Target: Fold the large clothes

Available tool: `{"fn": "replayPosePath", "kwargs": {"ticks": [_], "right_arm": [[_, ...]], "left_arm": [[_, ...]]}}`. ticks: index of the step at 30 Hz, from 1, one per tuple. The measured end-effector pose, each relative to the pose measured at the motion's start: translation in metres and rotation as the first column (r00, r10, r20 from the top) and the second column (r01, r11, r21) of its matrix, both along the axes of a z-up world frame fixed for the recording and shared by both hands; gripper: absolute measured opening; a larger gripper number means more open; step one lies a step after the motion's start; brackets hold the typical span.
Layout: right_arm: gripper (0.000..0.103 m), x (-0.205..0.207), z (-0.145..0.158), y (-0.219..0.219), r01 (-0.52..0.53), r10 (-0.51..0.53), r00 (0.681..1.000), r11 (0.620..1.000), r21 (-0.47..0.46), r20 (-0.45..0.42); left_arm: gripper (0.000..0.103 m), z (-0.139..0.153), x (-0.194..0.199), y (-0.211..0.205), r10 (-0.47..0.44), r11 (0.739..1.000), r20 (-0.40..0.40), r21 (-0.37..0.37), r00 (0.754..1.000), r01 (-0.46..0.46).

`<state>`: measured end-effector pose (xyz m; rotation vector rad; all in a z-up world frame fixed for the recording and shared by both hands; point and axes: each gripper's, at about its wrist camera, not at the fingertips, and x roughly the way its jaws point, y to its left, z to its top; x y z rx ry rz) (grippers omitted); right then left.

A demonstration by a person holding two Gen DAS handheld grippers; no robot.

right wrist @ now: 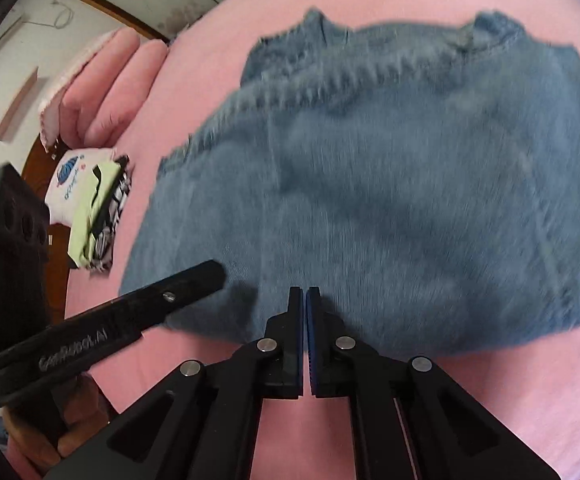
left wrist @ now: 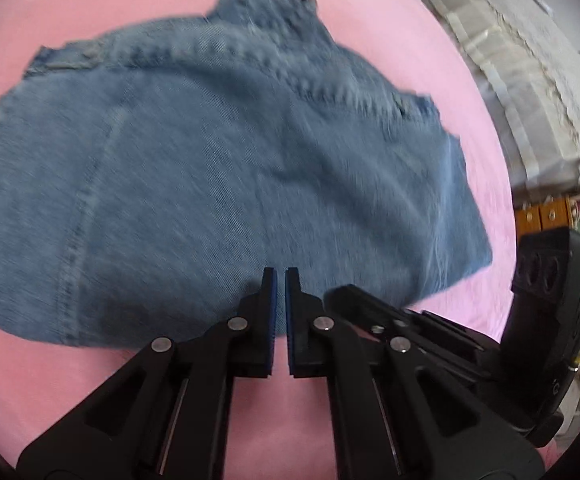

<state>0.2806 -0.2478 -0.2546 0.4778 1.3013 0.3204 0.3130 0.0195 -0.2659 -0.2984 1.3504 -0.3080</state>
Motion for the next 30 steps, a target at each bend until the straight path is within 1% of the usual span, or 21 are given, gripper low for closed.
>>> {"fn": "replayPosePath", "kwargs": {"ticks": [1,4,6,8,10,11,12,13,14,15,17,18,21,22,23,25,26,27,28,29,30], "right_arm": [[0.002,-0.003,-0.006,-0.001,0.004,-0.004,1.000,1.000,0.010,-0.005],[0.001,-0.003,-0.022,-0.003,0.006,-0.006,1.000,0.999,0.032,-0.004],[0.001,0.000,-0.027,-0.003,-0.007,0.007,1.000,1.000,0.009,0.009],[0.001,0.008,-0.029,-0.004,-0.013,0.013,1.000,1.000,-0.011,0.021],[0.001,0.013,-0.027,-0.009,-0.013,0.014,0.999,1.000,-0.024,0.033],[0.001,0.016,-0.025,-0.014,-0.003,0.006,0.999,0.999,-0.049,0.052],[0.001,0.018,-0.024,-0.020,0.007,-0.001,0.998,0.997,-0.083,0.067],[0.000,0.020,-0.022,-0.028,0.010,-0.004,0.998,0.997,-0.078,0.070],[0.000,0.021,-0.022,-0.040,0.031,-0.027,0.997,0.998,-0.060,0.071],[0.000,0.020,-0.022,-0.050,0.053,-0.049,0.996,0.997,-0.064,0.072],[0.000,0.019,-0.021,-0.069,0.068,-0.063,0.995,0.996,-0.058,0.077],[0.000,0.018,-0.020,-0.076,0.065,-0.061,0.995,0.996,-0.056,0.079],[0.000,0.013,-0.011,-0.090,0.048,-0.029,0.994,0.982,-0.181,0.108],[0.000,0.012,-0.010,-0.099,0.060,-0.033,0.993,0.966,-0.251,0.110],[0.000,0.012,-0.011,-0.106,0.074,-0.045,0.993,0.959,-0.274,0.108],[0.000,0.010,-0.013,-0.127,0.104,-0.082,0.992,0.968,-0.230,0.100],[0.000,0.008,-0.012,-0.137,0.133,-0.105,0.989,0.938,-0.319,0.104],[0.000,0.007,-0.012,-0.144,0.129,-0.097,0.989,0.933,-0.336,0.109],[0.000,0.005,-0.011,-0.153,0.143,-0.109,0.988,0.908,-0.393,0.109],[0.000,0.004,-0.011,-0.159,0.156,-0.121,0.986,0.894,-0.420,0.111],[0.000,0.003,-0.010,-0.167,0.171,-0.135,0.984,0.891,-0.421,0.113]], "left_arm": [[0.002,-0.007,-0.002,-0.003,-0.007,1.000,-0.022,-0.006,1.000,0.007],[0.002,-0.026,-0.005,-0.005,0.014,1.000,-0.071,-0.026,0.997,-0.016],[0.002,-0.035,-0.004,-0.003,0.041,0.999,-0.078,-0.022,0.996,-0.043],[0.000,-0.040,-0.002,0.003,0.089,0.995,-0.037,0.042,0.995,-0.087],[0.000,-0.040,0.000,0.009,0.120,0.991,-0.011,0.055,0.993,-0.119],[0.000,-0.039,0.000,0.013,0.145,0.987,0.008,0.069,0.989,-0.146],[0.000,-0.037,0.000,0.018,0.162,0.981,0.030,0.107,0.986,-0.165],[0.000,-0.035,-0.001,0.023,0.172,0.974,0.050,0.141,0.984,-0.177],[0.000,-0.032,-0.002,0.027,0.179,0.968,0.066,0.167,0.982,-0.188],[0.000,-0.029,-0.004,0.033,0.184,0.960,0.085,0.199,0.979,-0.197],[0.000,-0.027,-0.009,0.047,0.185,0.954,0.110,0.219,0.977,-0.206],[0.000,-0.026,-0.012,0.053,0.188,0.942,0.121,0.257,0.975,-0.214],[0.000,-0.025,-0.019,0.078,0.170,0.916,0.134,0.344,0.976,-0.207],[0.000,-0.025,-0.021,0.090,0.181,0.893,0.135,0.392,0.974,-0.220],[0.000,-0.028,-0.022,0.102,0.192,0.875,0.123,0.428,0.974,-0.226],[0.000,-0.034,-0.029,0.129,0.243,0.864,0.104,0.429,0.964,-0.264],[0.000,-0.037,-0.033,0.142,0.267,0.859,0.099,0.426,0.959,-0.283],[0.000,-0.037,-0.038,0.153,0.278,0.855,0.098,0.429,0.956,-0.292],[0.000,-0.038,-0.042,0.161,0.284,0.851,0.100,0.431,0.954,-0.299],[0.000,-0.039,-0.045,0.169,0.279,0.850,0.110,0.433,0.954,-0.299],[0.000,-0.039,-0.042,0.172,0.270,0.849,0.115,0.441,0.956,-0.293]]}}
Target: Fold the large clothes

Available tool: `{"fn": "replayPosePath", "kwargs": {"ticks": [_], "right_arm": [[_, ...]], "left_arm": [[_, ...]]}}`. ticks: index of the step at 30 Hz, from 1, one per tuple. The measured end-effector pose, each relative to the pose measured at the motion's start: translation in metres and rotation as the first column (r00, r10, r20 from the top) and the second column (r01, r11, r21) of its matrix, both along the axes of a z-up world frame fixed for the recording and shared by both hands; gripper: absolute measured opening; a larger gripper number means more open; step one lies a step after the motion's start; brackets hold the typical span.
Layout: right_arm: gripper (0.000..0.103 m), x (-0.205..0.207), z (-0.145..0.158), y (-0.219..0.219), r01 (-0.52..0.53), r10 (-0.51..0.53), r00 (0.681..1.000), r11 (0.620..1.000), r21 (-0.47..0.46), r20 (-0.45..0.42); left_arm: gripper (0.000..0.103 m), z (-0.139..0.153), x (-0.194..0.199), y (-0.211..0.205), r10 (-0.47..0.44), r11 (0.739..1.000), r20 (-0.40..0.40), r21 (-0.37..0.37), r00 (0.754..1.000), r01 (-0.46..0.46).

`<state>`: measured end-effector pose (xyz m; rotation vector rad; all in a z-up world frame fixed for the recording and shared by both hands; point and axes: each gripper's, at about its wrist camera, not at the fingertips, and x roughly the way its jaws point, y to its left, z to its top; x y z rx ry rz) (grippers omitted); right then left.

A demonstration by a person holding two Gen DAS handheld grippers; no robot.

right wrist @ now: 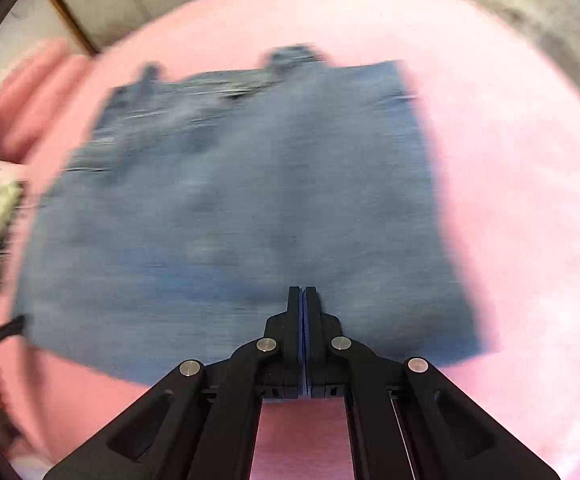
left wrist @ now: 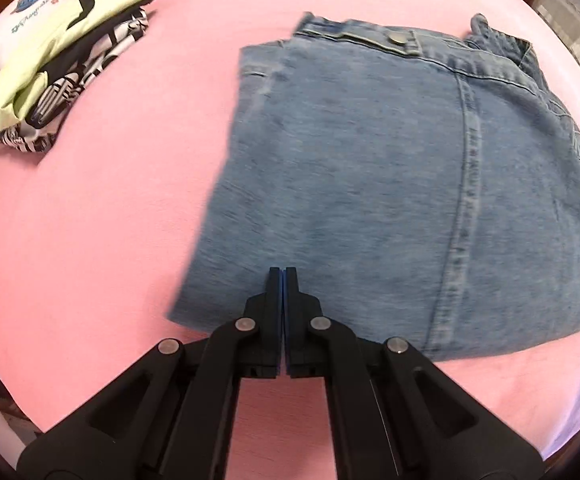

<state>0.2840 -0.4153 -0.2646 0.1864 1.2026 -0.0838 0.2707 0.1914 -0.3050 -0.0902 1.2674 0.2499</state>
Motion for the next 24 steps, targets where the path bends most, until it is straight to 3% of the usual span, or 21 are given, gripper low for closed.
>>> {"fn": "replayPosePath", "kwargs": {"ticks": [2,8,12,15,19,24], "right_arm": [[0.000,-0.002,0.003,-0.017,0.057,-0.057,0.998,0.998,0.013,0.008],[0.000,0.002,0.017,-0.013,0.061,-0.061,0.998,0.998,-0.012,0.012],[0.000,0.004,0.032,0.018,-0.004,-0.001,0.998,0.996,0.090,0.059],[0.000,0.010,0.033,0.041,-0.069,0.056,0.995,0.984,0.163,0.082],[0.000,0.030,0.017,0.084,-0.144,0.127,0.989,0.956,0.257,0.082],[0.000,0.049,-0.002,0.127,-0.191,0.181,0.982,0.943,0.272,0.061]], "left_arm": [[0.000,0.000,0.000,0.004,-0.019,0.999,0.006,0.026,1.000,0.019],[0.000,0.007,0.009,-0.002,0.003,0.997,0.003,0.083,1.000,-0.003],[0.000,0.025,0.013,-0.015,0.004,1.000,0.036,-0.025,0.999,-0.004],[0.000,0.037,0.016,-0.039,-0.062,0.992,0.049,-0.106,0.997,0.067],[0.000,0.049,0.022,-0.088,-0.198,0.955,0.085,-0.209,0.977,0.212],[0.000,0.038,0.045,-0.141,-0.315,0.919,0.078,-0.225,0.946,0.324]]}}
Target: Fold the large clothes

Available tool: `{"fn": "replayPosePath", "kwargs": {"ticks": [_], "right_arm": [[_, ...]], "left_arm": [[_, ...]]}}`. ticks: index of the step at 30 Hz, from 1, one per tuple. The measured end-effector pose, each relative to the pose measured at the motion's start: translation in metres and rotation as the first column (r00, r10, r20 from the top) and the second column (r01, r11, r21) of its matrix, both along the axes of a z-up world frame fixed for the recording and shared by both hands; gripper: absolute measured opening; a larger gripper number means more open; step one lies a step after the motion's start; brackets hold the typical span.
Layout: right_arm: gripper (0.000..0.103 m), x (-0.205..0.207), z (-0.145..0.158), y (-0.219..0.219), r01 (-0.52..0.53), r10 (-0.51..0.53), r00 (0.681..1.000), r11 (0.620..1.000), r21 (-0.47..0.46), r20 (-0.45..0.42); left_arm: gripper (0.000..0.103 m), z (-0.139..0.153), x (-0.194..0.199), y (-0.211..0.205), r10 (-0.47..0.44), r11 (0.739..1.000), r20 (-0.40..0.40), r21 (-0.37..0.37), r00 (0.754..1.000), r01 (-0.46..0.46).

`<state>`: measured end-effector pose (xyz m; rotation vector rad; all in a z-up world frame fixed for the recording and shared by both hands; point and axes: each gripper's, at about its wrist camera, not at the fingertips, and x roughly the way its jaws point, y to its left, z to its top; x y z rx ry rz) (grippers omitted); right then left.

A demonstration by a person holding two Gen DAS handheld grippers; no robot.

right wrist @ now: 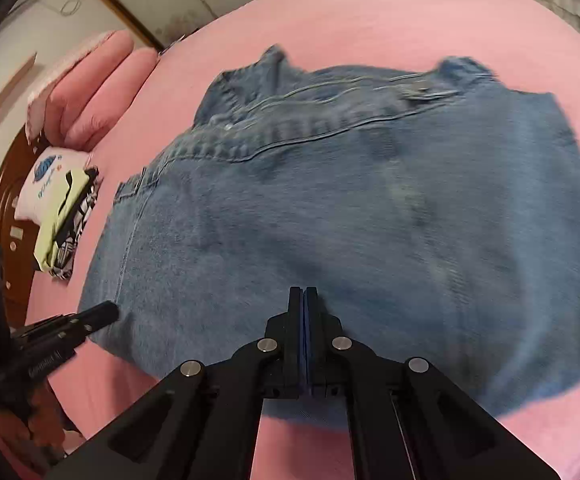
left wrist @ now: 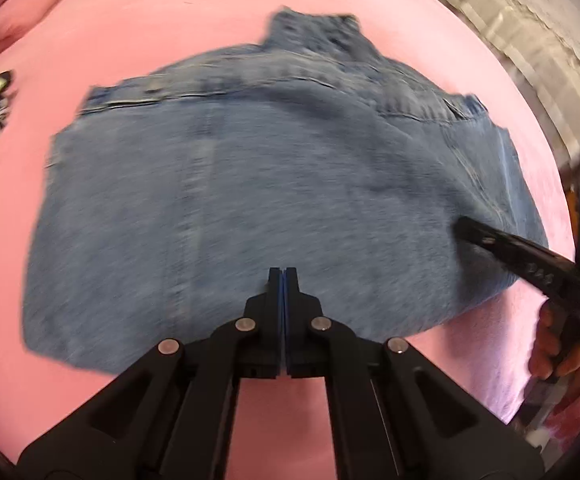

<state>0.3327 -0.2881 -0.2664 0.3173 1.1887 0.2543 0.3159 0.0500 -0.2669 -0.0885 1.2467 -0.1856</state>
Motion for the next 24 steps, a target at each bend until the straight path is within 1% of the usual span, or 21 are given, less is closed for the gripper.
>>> {"fn": "replayPosePath", "kwargs": {"ticks": [2,4,11,13,16,18,21,22,23,24], "right_arm": [[0.000,0.015,-0.010,0.008,0.021,-0.021,1.000,1.000,-0.003,-0.006],[0.000,0.026,-0.016,0.012,0.036,-0.036,0.999,0.999,-0.002,0.005],[0.000,0.069,-0.033,0.005,0.081,-0.077,0.996,0.991,0.107,-0.034],[0.000,0.080,-0.035,0.008,0.076,-0.074,0.997,0.991,0.106,-0.020],[0.000,0.093,-0.037,0.011,0.065,-0.064,0.998,0.993,0.094,-0.011],[0.000,0.098,-0.037,0.008,0.074,-0.075,0.997,0.990,0.117,0.006],[0.000,0.105,-0.040,-0.009,0.111,-0.112,0.994,0.976,0.188,-0.007],[0.000,0.108,-0.039,-0.016,0.142,-0.143,0.990,0.975,0.170,-0.005],[0.000,0.112,-0.038,-0.023,0.159,-0.161,0.987,0.980,0.122,0.005],[0.000,0.114,-0.037,-0.029,0.162,-0.164,0.986,0.980,0.119,0.007]], "left_arm": [[0.000,-0.008,0.012,-0.010,-0.001,1.000,-0.026,-0.029,1.000,0.000],[0.000,-0.016,0.023,-0.018,0.006,1.000,-0.044,-0.026,0.999,-0.007],[0.000,-0.035,0.063,-0.015,0.039,0.996,-0.039,-0.076,0.998,-0.042],[0.000,-0.040,0.075,-0.015,0.058,0.995,-0.041,-0.082,0.997,-0.061],[0.000,-0.042,0.093,-0.017,0.078,0.995,-0.010,-0.061,0.997,-0.078],[0.000,-0.042,0.102,-0.017,0.100,0.994,0.007,-0.047,0.995,-0.099],[0.001,-0.041,0.115,-0.011,0.146,0.989,0.031,-0.024,0.989,-0.146],[0.001,-0.040,0.118,-0.008,0.162,0.987,0.038,-0.010,0.986,-0.162],[0.001,-0.040,0.120,-0.004,0.179,0.984,0.048,0.014,0.983,-0.180],[0.001,-0.039,0.123,0.001,0.189,0.981,0.055,0.030,0.980,-0.191]]}}
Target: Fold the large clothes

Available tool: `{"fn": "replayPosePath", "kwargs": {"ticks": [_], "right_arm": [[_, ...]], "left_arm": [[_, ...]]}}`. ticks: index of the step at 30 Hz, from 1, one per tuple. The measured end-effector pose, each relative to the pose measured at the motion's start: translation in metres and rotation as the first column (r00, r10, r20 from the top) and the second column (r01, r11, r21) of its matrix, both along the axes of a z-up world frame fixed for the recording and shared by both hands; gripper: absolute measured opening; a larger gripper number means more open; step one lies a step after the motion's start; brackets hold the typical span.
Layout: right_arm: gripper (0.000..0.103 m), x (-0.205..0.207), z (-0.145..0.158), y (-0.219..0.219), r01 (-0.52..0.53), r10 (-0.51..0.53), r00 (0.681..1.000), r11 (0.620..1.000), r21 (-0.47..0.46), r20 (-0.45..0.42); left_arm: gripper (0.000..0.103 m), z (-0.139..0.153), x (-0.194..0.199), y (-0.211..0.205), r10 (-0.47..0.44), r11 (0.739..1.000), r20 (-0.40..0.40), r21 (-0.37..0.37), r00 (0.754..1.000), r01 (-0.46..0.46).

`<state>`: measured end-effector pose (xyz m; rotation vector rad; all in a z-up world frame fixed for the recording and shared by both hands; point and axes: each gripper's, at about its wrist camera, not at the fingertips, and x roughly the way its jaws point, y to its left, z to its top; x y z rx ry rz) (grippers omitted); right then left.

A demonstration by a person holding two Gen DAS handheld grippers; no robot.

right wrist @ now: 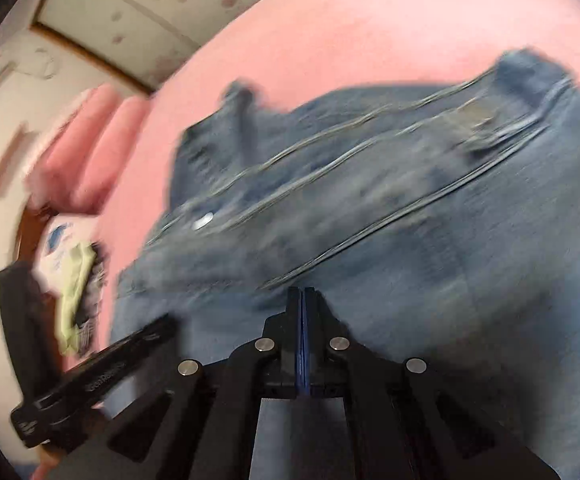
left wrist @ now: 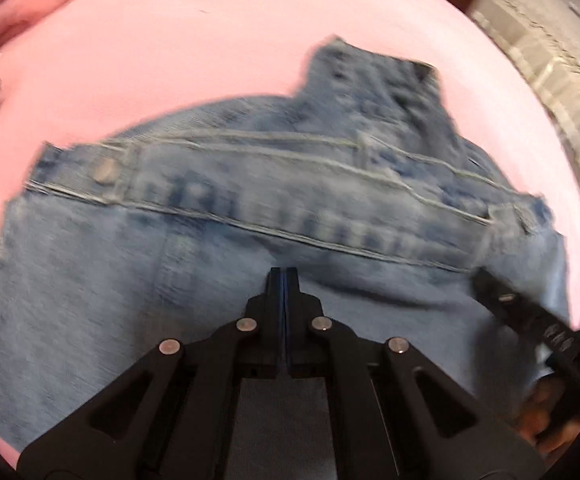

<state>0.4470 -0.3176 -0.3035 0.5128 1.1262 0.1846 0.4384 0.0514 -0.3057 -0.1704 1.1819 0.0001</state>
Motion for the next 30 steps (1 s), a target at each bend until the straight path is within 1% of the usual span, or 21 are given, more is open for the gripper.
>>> {"fn": "replayPosePath", "kwargs": {"ticks": [1,2,3,4,5,6,7,8,9,10,11,12,13,16,18,20,21,23,25,28,30], "right_arm": [[0.000,0.003,0.000,-0.009,0.009,-0.009,1.000,1.000,0.015,-0.007],[0.000,0.007,0.000,-0.022,0.024,-0.023,1.000,0.999,0.037,-0.011],[0.000,0.008,0.001,-0.029,0.035,-0.034,0.999,0.999,0.019,-0.011],[0.000,0.009,0.003,-0.037,0.040,-0.040,0.999,0.999,-0.031,-0.005],[0.000,0.009,0.004,-0.045,0.031,-0.031,1.000,0.999,-0.034,-0.001],[0.000,0.009,0.005,-0.053,0.053,-0.053,0.999,0.995,-0.079,-0.003],[0.000,0.009,0.008,-0.062,0.066,-0.066,0.998,0.992,-0.107,0.003],[0.000,0.009,0.008,-0.072,0.066,-0.066,0.998,0.994,-0.084,0.005],[0.000,0.009,0.009,-0.078,0.070,-0.071,0.998,0.995,-0.069,-0.001],[0.000,0.009,0.012,-0.084,0.093,-0.094,0.996,0.987,-0.131,-0.001],[0.000,0.009,0.015,-0.088,0.093,-0.094,0.996,0.975,-0.203,0.007],[0.000,0.009,0.017,-0.093,0.094,-0.094,0.995,0.966,-0.243,0.009],[0.000,0.009,0.017,-0.098,0.102,-0.104,0.995,0.961,-0.259,0.005],[0.000,0.007,0.017,-0.117,0.117,-0.122,0.993,0.969,-0.218,-0.006],[0.000,0.009,0.021,-0.119,0.107,-0.111,0.994,0.971,-0.215,-0.006],[0.000,0.011,0.025,-0.123,0.107,-0.111,0.994,0.976,-0.192,-0.010],[0.001,0.006,0.029,-0.123,0.107,-0.111,0.994,0.977,-0.183,-0.010],[0.004,0.005,0.031,-0.126,0.117,-0.120,0.993,0.977,-0.178,-0.009],[0.008,0.006,0.030,-0.126,0.108,-0.114,0.993,0.980,-0.170,-0.027],[0.017,0.009,0.034,-0.119,0.083,-0.091,0.995,0.979,-0.184,-0.036],[0.038,0.011,0.043,-0.106,0.049,-0.051,0.999,0.970,-0.238,-0.003]], "left_arm": [[0.001,0.001,0.002,0.006,0.008,1.000,-0.001,0.006,1.000,-0.008],[0.001,0.002,0.004,0.012,0.028,0.999,0.004,0.037,1.000,-0.028],[0.001,0.002,0.006,0.018,0.033,0.998,0.008,0.049,0.999,-0.033],[0.001,0.003,0.007,0.025,0.037,0.998,0.011,0.055,0.999,-0.037],[0.001,0.003,0.009,0.030,0.041,0.998,0.011,0.052,0.999,-0.041],[0.001,0.002,0.010,0.036,0.039,0.999,0.004,0.015,0.999,-0.039],[0.001,0.002,0.011,0.039,0.041,0.999,0.002,-0.007,0.999,-0.041],[0.001,0.003,0.012,0.040,0.038,0.999,0.000,-0.010,0.999,-0.038],[0.001,0.004,0.012,0.039,0.028,1.000,0.001,0.002,1.000,-0.028],[0.001,0.007,0.012,0.035,0.012,0.999,0.009,0.040,1.000,-0.012],[0.001,0.010,0.011,0.034,0.011,0.994,0.022,0.106,1.000,-0.013],[0.001,0.011,0.009,0.037,0.020,0.983,0.026,0.180,0.999,-0.025],[0.001,0.011,0.008,0.044,0.031,0.972,0.022,0.231,0.999,-0.035],[0.001,0.006,0.003,0.070,0.096,0.977,-0.005,0.192,0.995,-0.093],[0.001,0.007,0.002,0.082,0.112,0.978,-0.006,0.180,0.994,-0.109],[0.001,0.010,0.001,0.092,0.126,0.983,-0.012,0.137,0.992,-0.123],[0.001,0.014,-0.003,0.098,0.130,0.984,-0.019,0.128,0.991,-0.127],[0.001,0.018,-0.004,0.098,0.140,0.984,-0.032,0.118,0.990,-0.135],[0.001,0.020,-0.006,0.096,0.141,0.984,-0.043,0.111,0.989,-0.136],[0.001,0.026,-0.017,0.083,0.132,0.988,-0.046,0.085,0.990,-0.128],[0.001,0.031,-0.021,0.073,0.122,0.990,-0.047,0.082,0.991,-0.118]]}}
